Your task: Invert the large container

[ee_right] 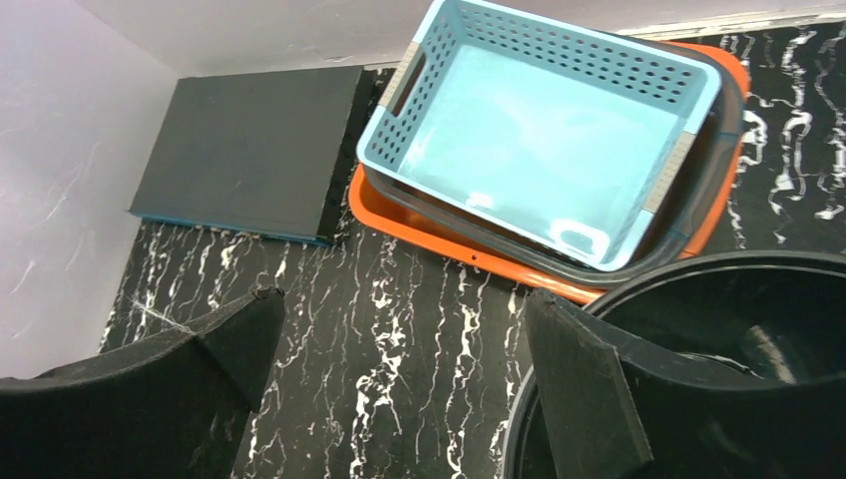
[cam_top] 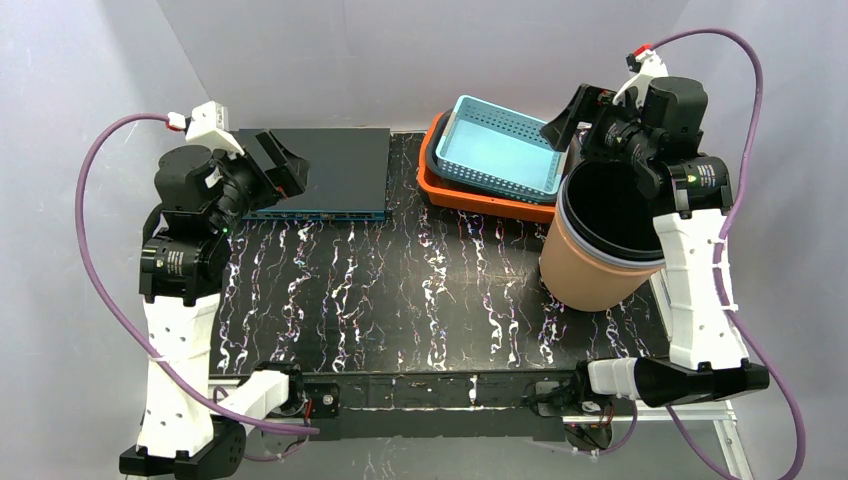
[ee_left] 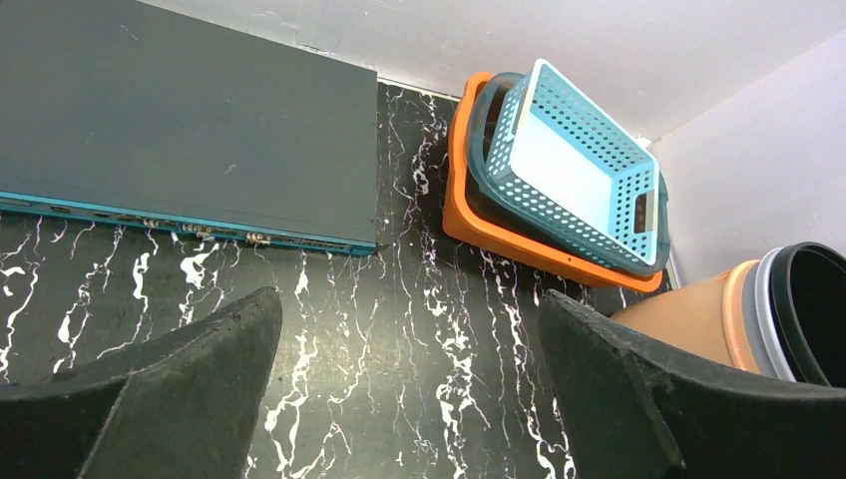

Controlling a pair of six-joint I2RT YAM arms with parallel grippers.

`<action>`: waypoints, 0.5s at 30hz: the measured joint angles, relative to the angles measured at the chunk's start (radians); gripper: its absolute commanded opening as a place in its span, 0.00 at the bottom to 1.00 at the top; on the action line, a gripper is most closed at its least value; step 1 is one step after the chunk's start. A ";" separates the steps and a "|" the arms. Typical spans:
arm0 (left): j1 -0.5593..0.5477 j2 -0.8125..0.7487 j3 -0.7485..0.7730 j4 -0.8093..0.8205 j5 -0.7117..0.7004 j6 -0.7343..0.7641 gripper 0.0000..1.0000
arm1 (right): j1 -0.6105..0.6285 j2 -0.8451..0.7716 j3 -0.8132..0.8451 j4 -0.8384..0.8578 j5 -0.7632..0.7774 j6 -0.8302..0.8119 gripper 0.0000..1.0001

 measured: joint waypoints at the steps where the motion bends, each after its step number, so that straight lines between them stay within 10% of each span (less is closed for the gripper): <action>1: 0.000 0.002 0.001 -0.001 0.000 0.000 0.98 | 0.000 -0.001 0.000 0.000 0.010 0.000 0.99; 15: 0.000 0.011 0.005 -0.006 0.000 -0.001 0.98 | 0.000 -0.036 -0.048 0.020 -0.011 -0.028 0.99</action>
